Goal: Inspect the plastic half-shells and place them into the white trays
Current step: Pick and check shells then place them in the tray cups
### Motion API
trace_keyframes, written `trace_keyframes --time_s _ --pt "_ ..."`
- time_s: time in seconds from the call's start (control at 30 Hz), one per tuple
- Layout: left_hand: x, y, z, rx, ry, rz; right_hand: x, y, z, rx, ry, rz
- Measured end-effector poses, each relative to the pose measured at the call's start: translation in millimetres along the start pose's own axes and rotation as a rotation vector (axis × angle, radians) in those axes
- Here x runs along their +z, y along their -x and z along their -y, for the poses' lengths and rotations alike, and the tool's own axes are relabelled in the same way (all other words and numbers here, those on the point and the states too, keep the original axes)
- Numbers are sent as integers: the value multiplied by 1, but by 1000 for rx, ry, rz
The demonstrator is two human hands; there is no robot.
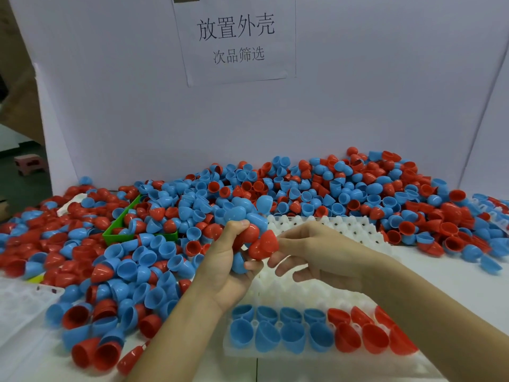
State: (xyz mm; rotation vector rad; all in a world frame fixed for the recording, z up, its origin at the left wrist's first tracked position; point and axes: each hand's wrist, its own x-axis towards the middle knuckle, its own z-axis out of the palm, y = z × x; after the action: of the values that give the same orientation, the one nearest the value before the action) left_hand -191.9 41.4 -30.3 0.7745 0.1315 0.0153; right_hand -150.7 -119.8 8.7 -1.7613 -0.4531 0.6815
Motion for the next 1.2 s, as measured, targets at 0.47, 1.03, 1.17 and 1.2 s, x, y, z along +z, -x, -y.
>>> trace_keyframes --time_s 0.47,1.03,1.17,1.2 --pt "1 1 -4 45 103 -72 -2 3 0 -94 221 -216" --pt "-1 -2 -3 78 34 -106 -84 86 -10 -147 859 -411" --pt "0 -2 -1 86 14 -97 -99 108 -15 -36 916 -318" --pt "0 -1 0 86 10 -98 -101 112 -16 -12 898 -289"
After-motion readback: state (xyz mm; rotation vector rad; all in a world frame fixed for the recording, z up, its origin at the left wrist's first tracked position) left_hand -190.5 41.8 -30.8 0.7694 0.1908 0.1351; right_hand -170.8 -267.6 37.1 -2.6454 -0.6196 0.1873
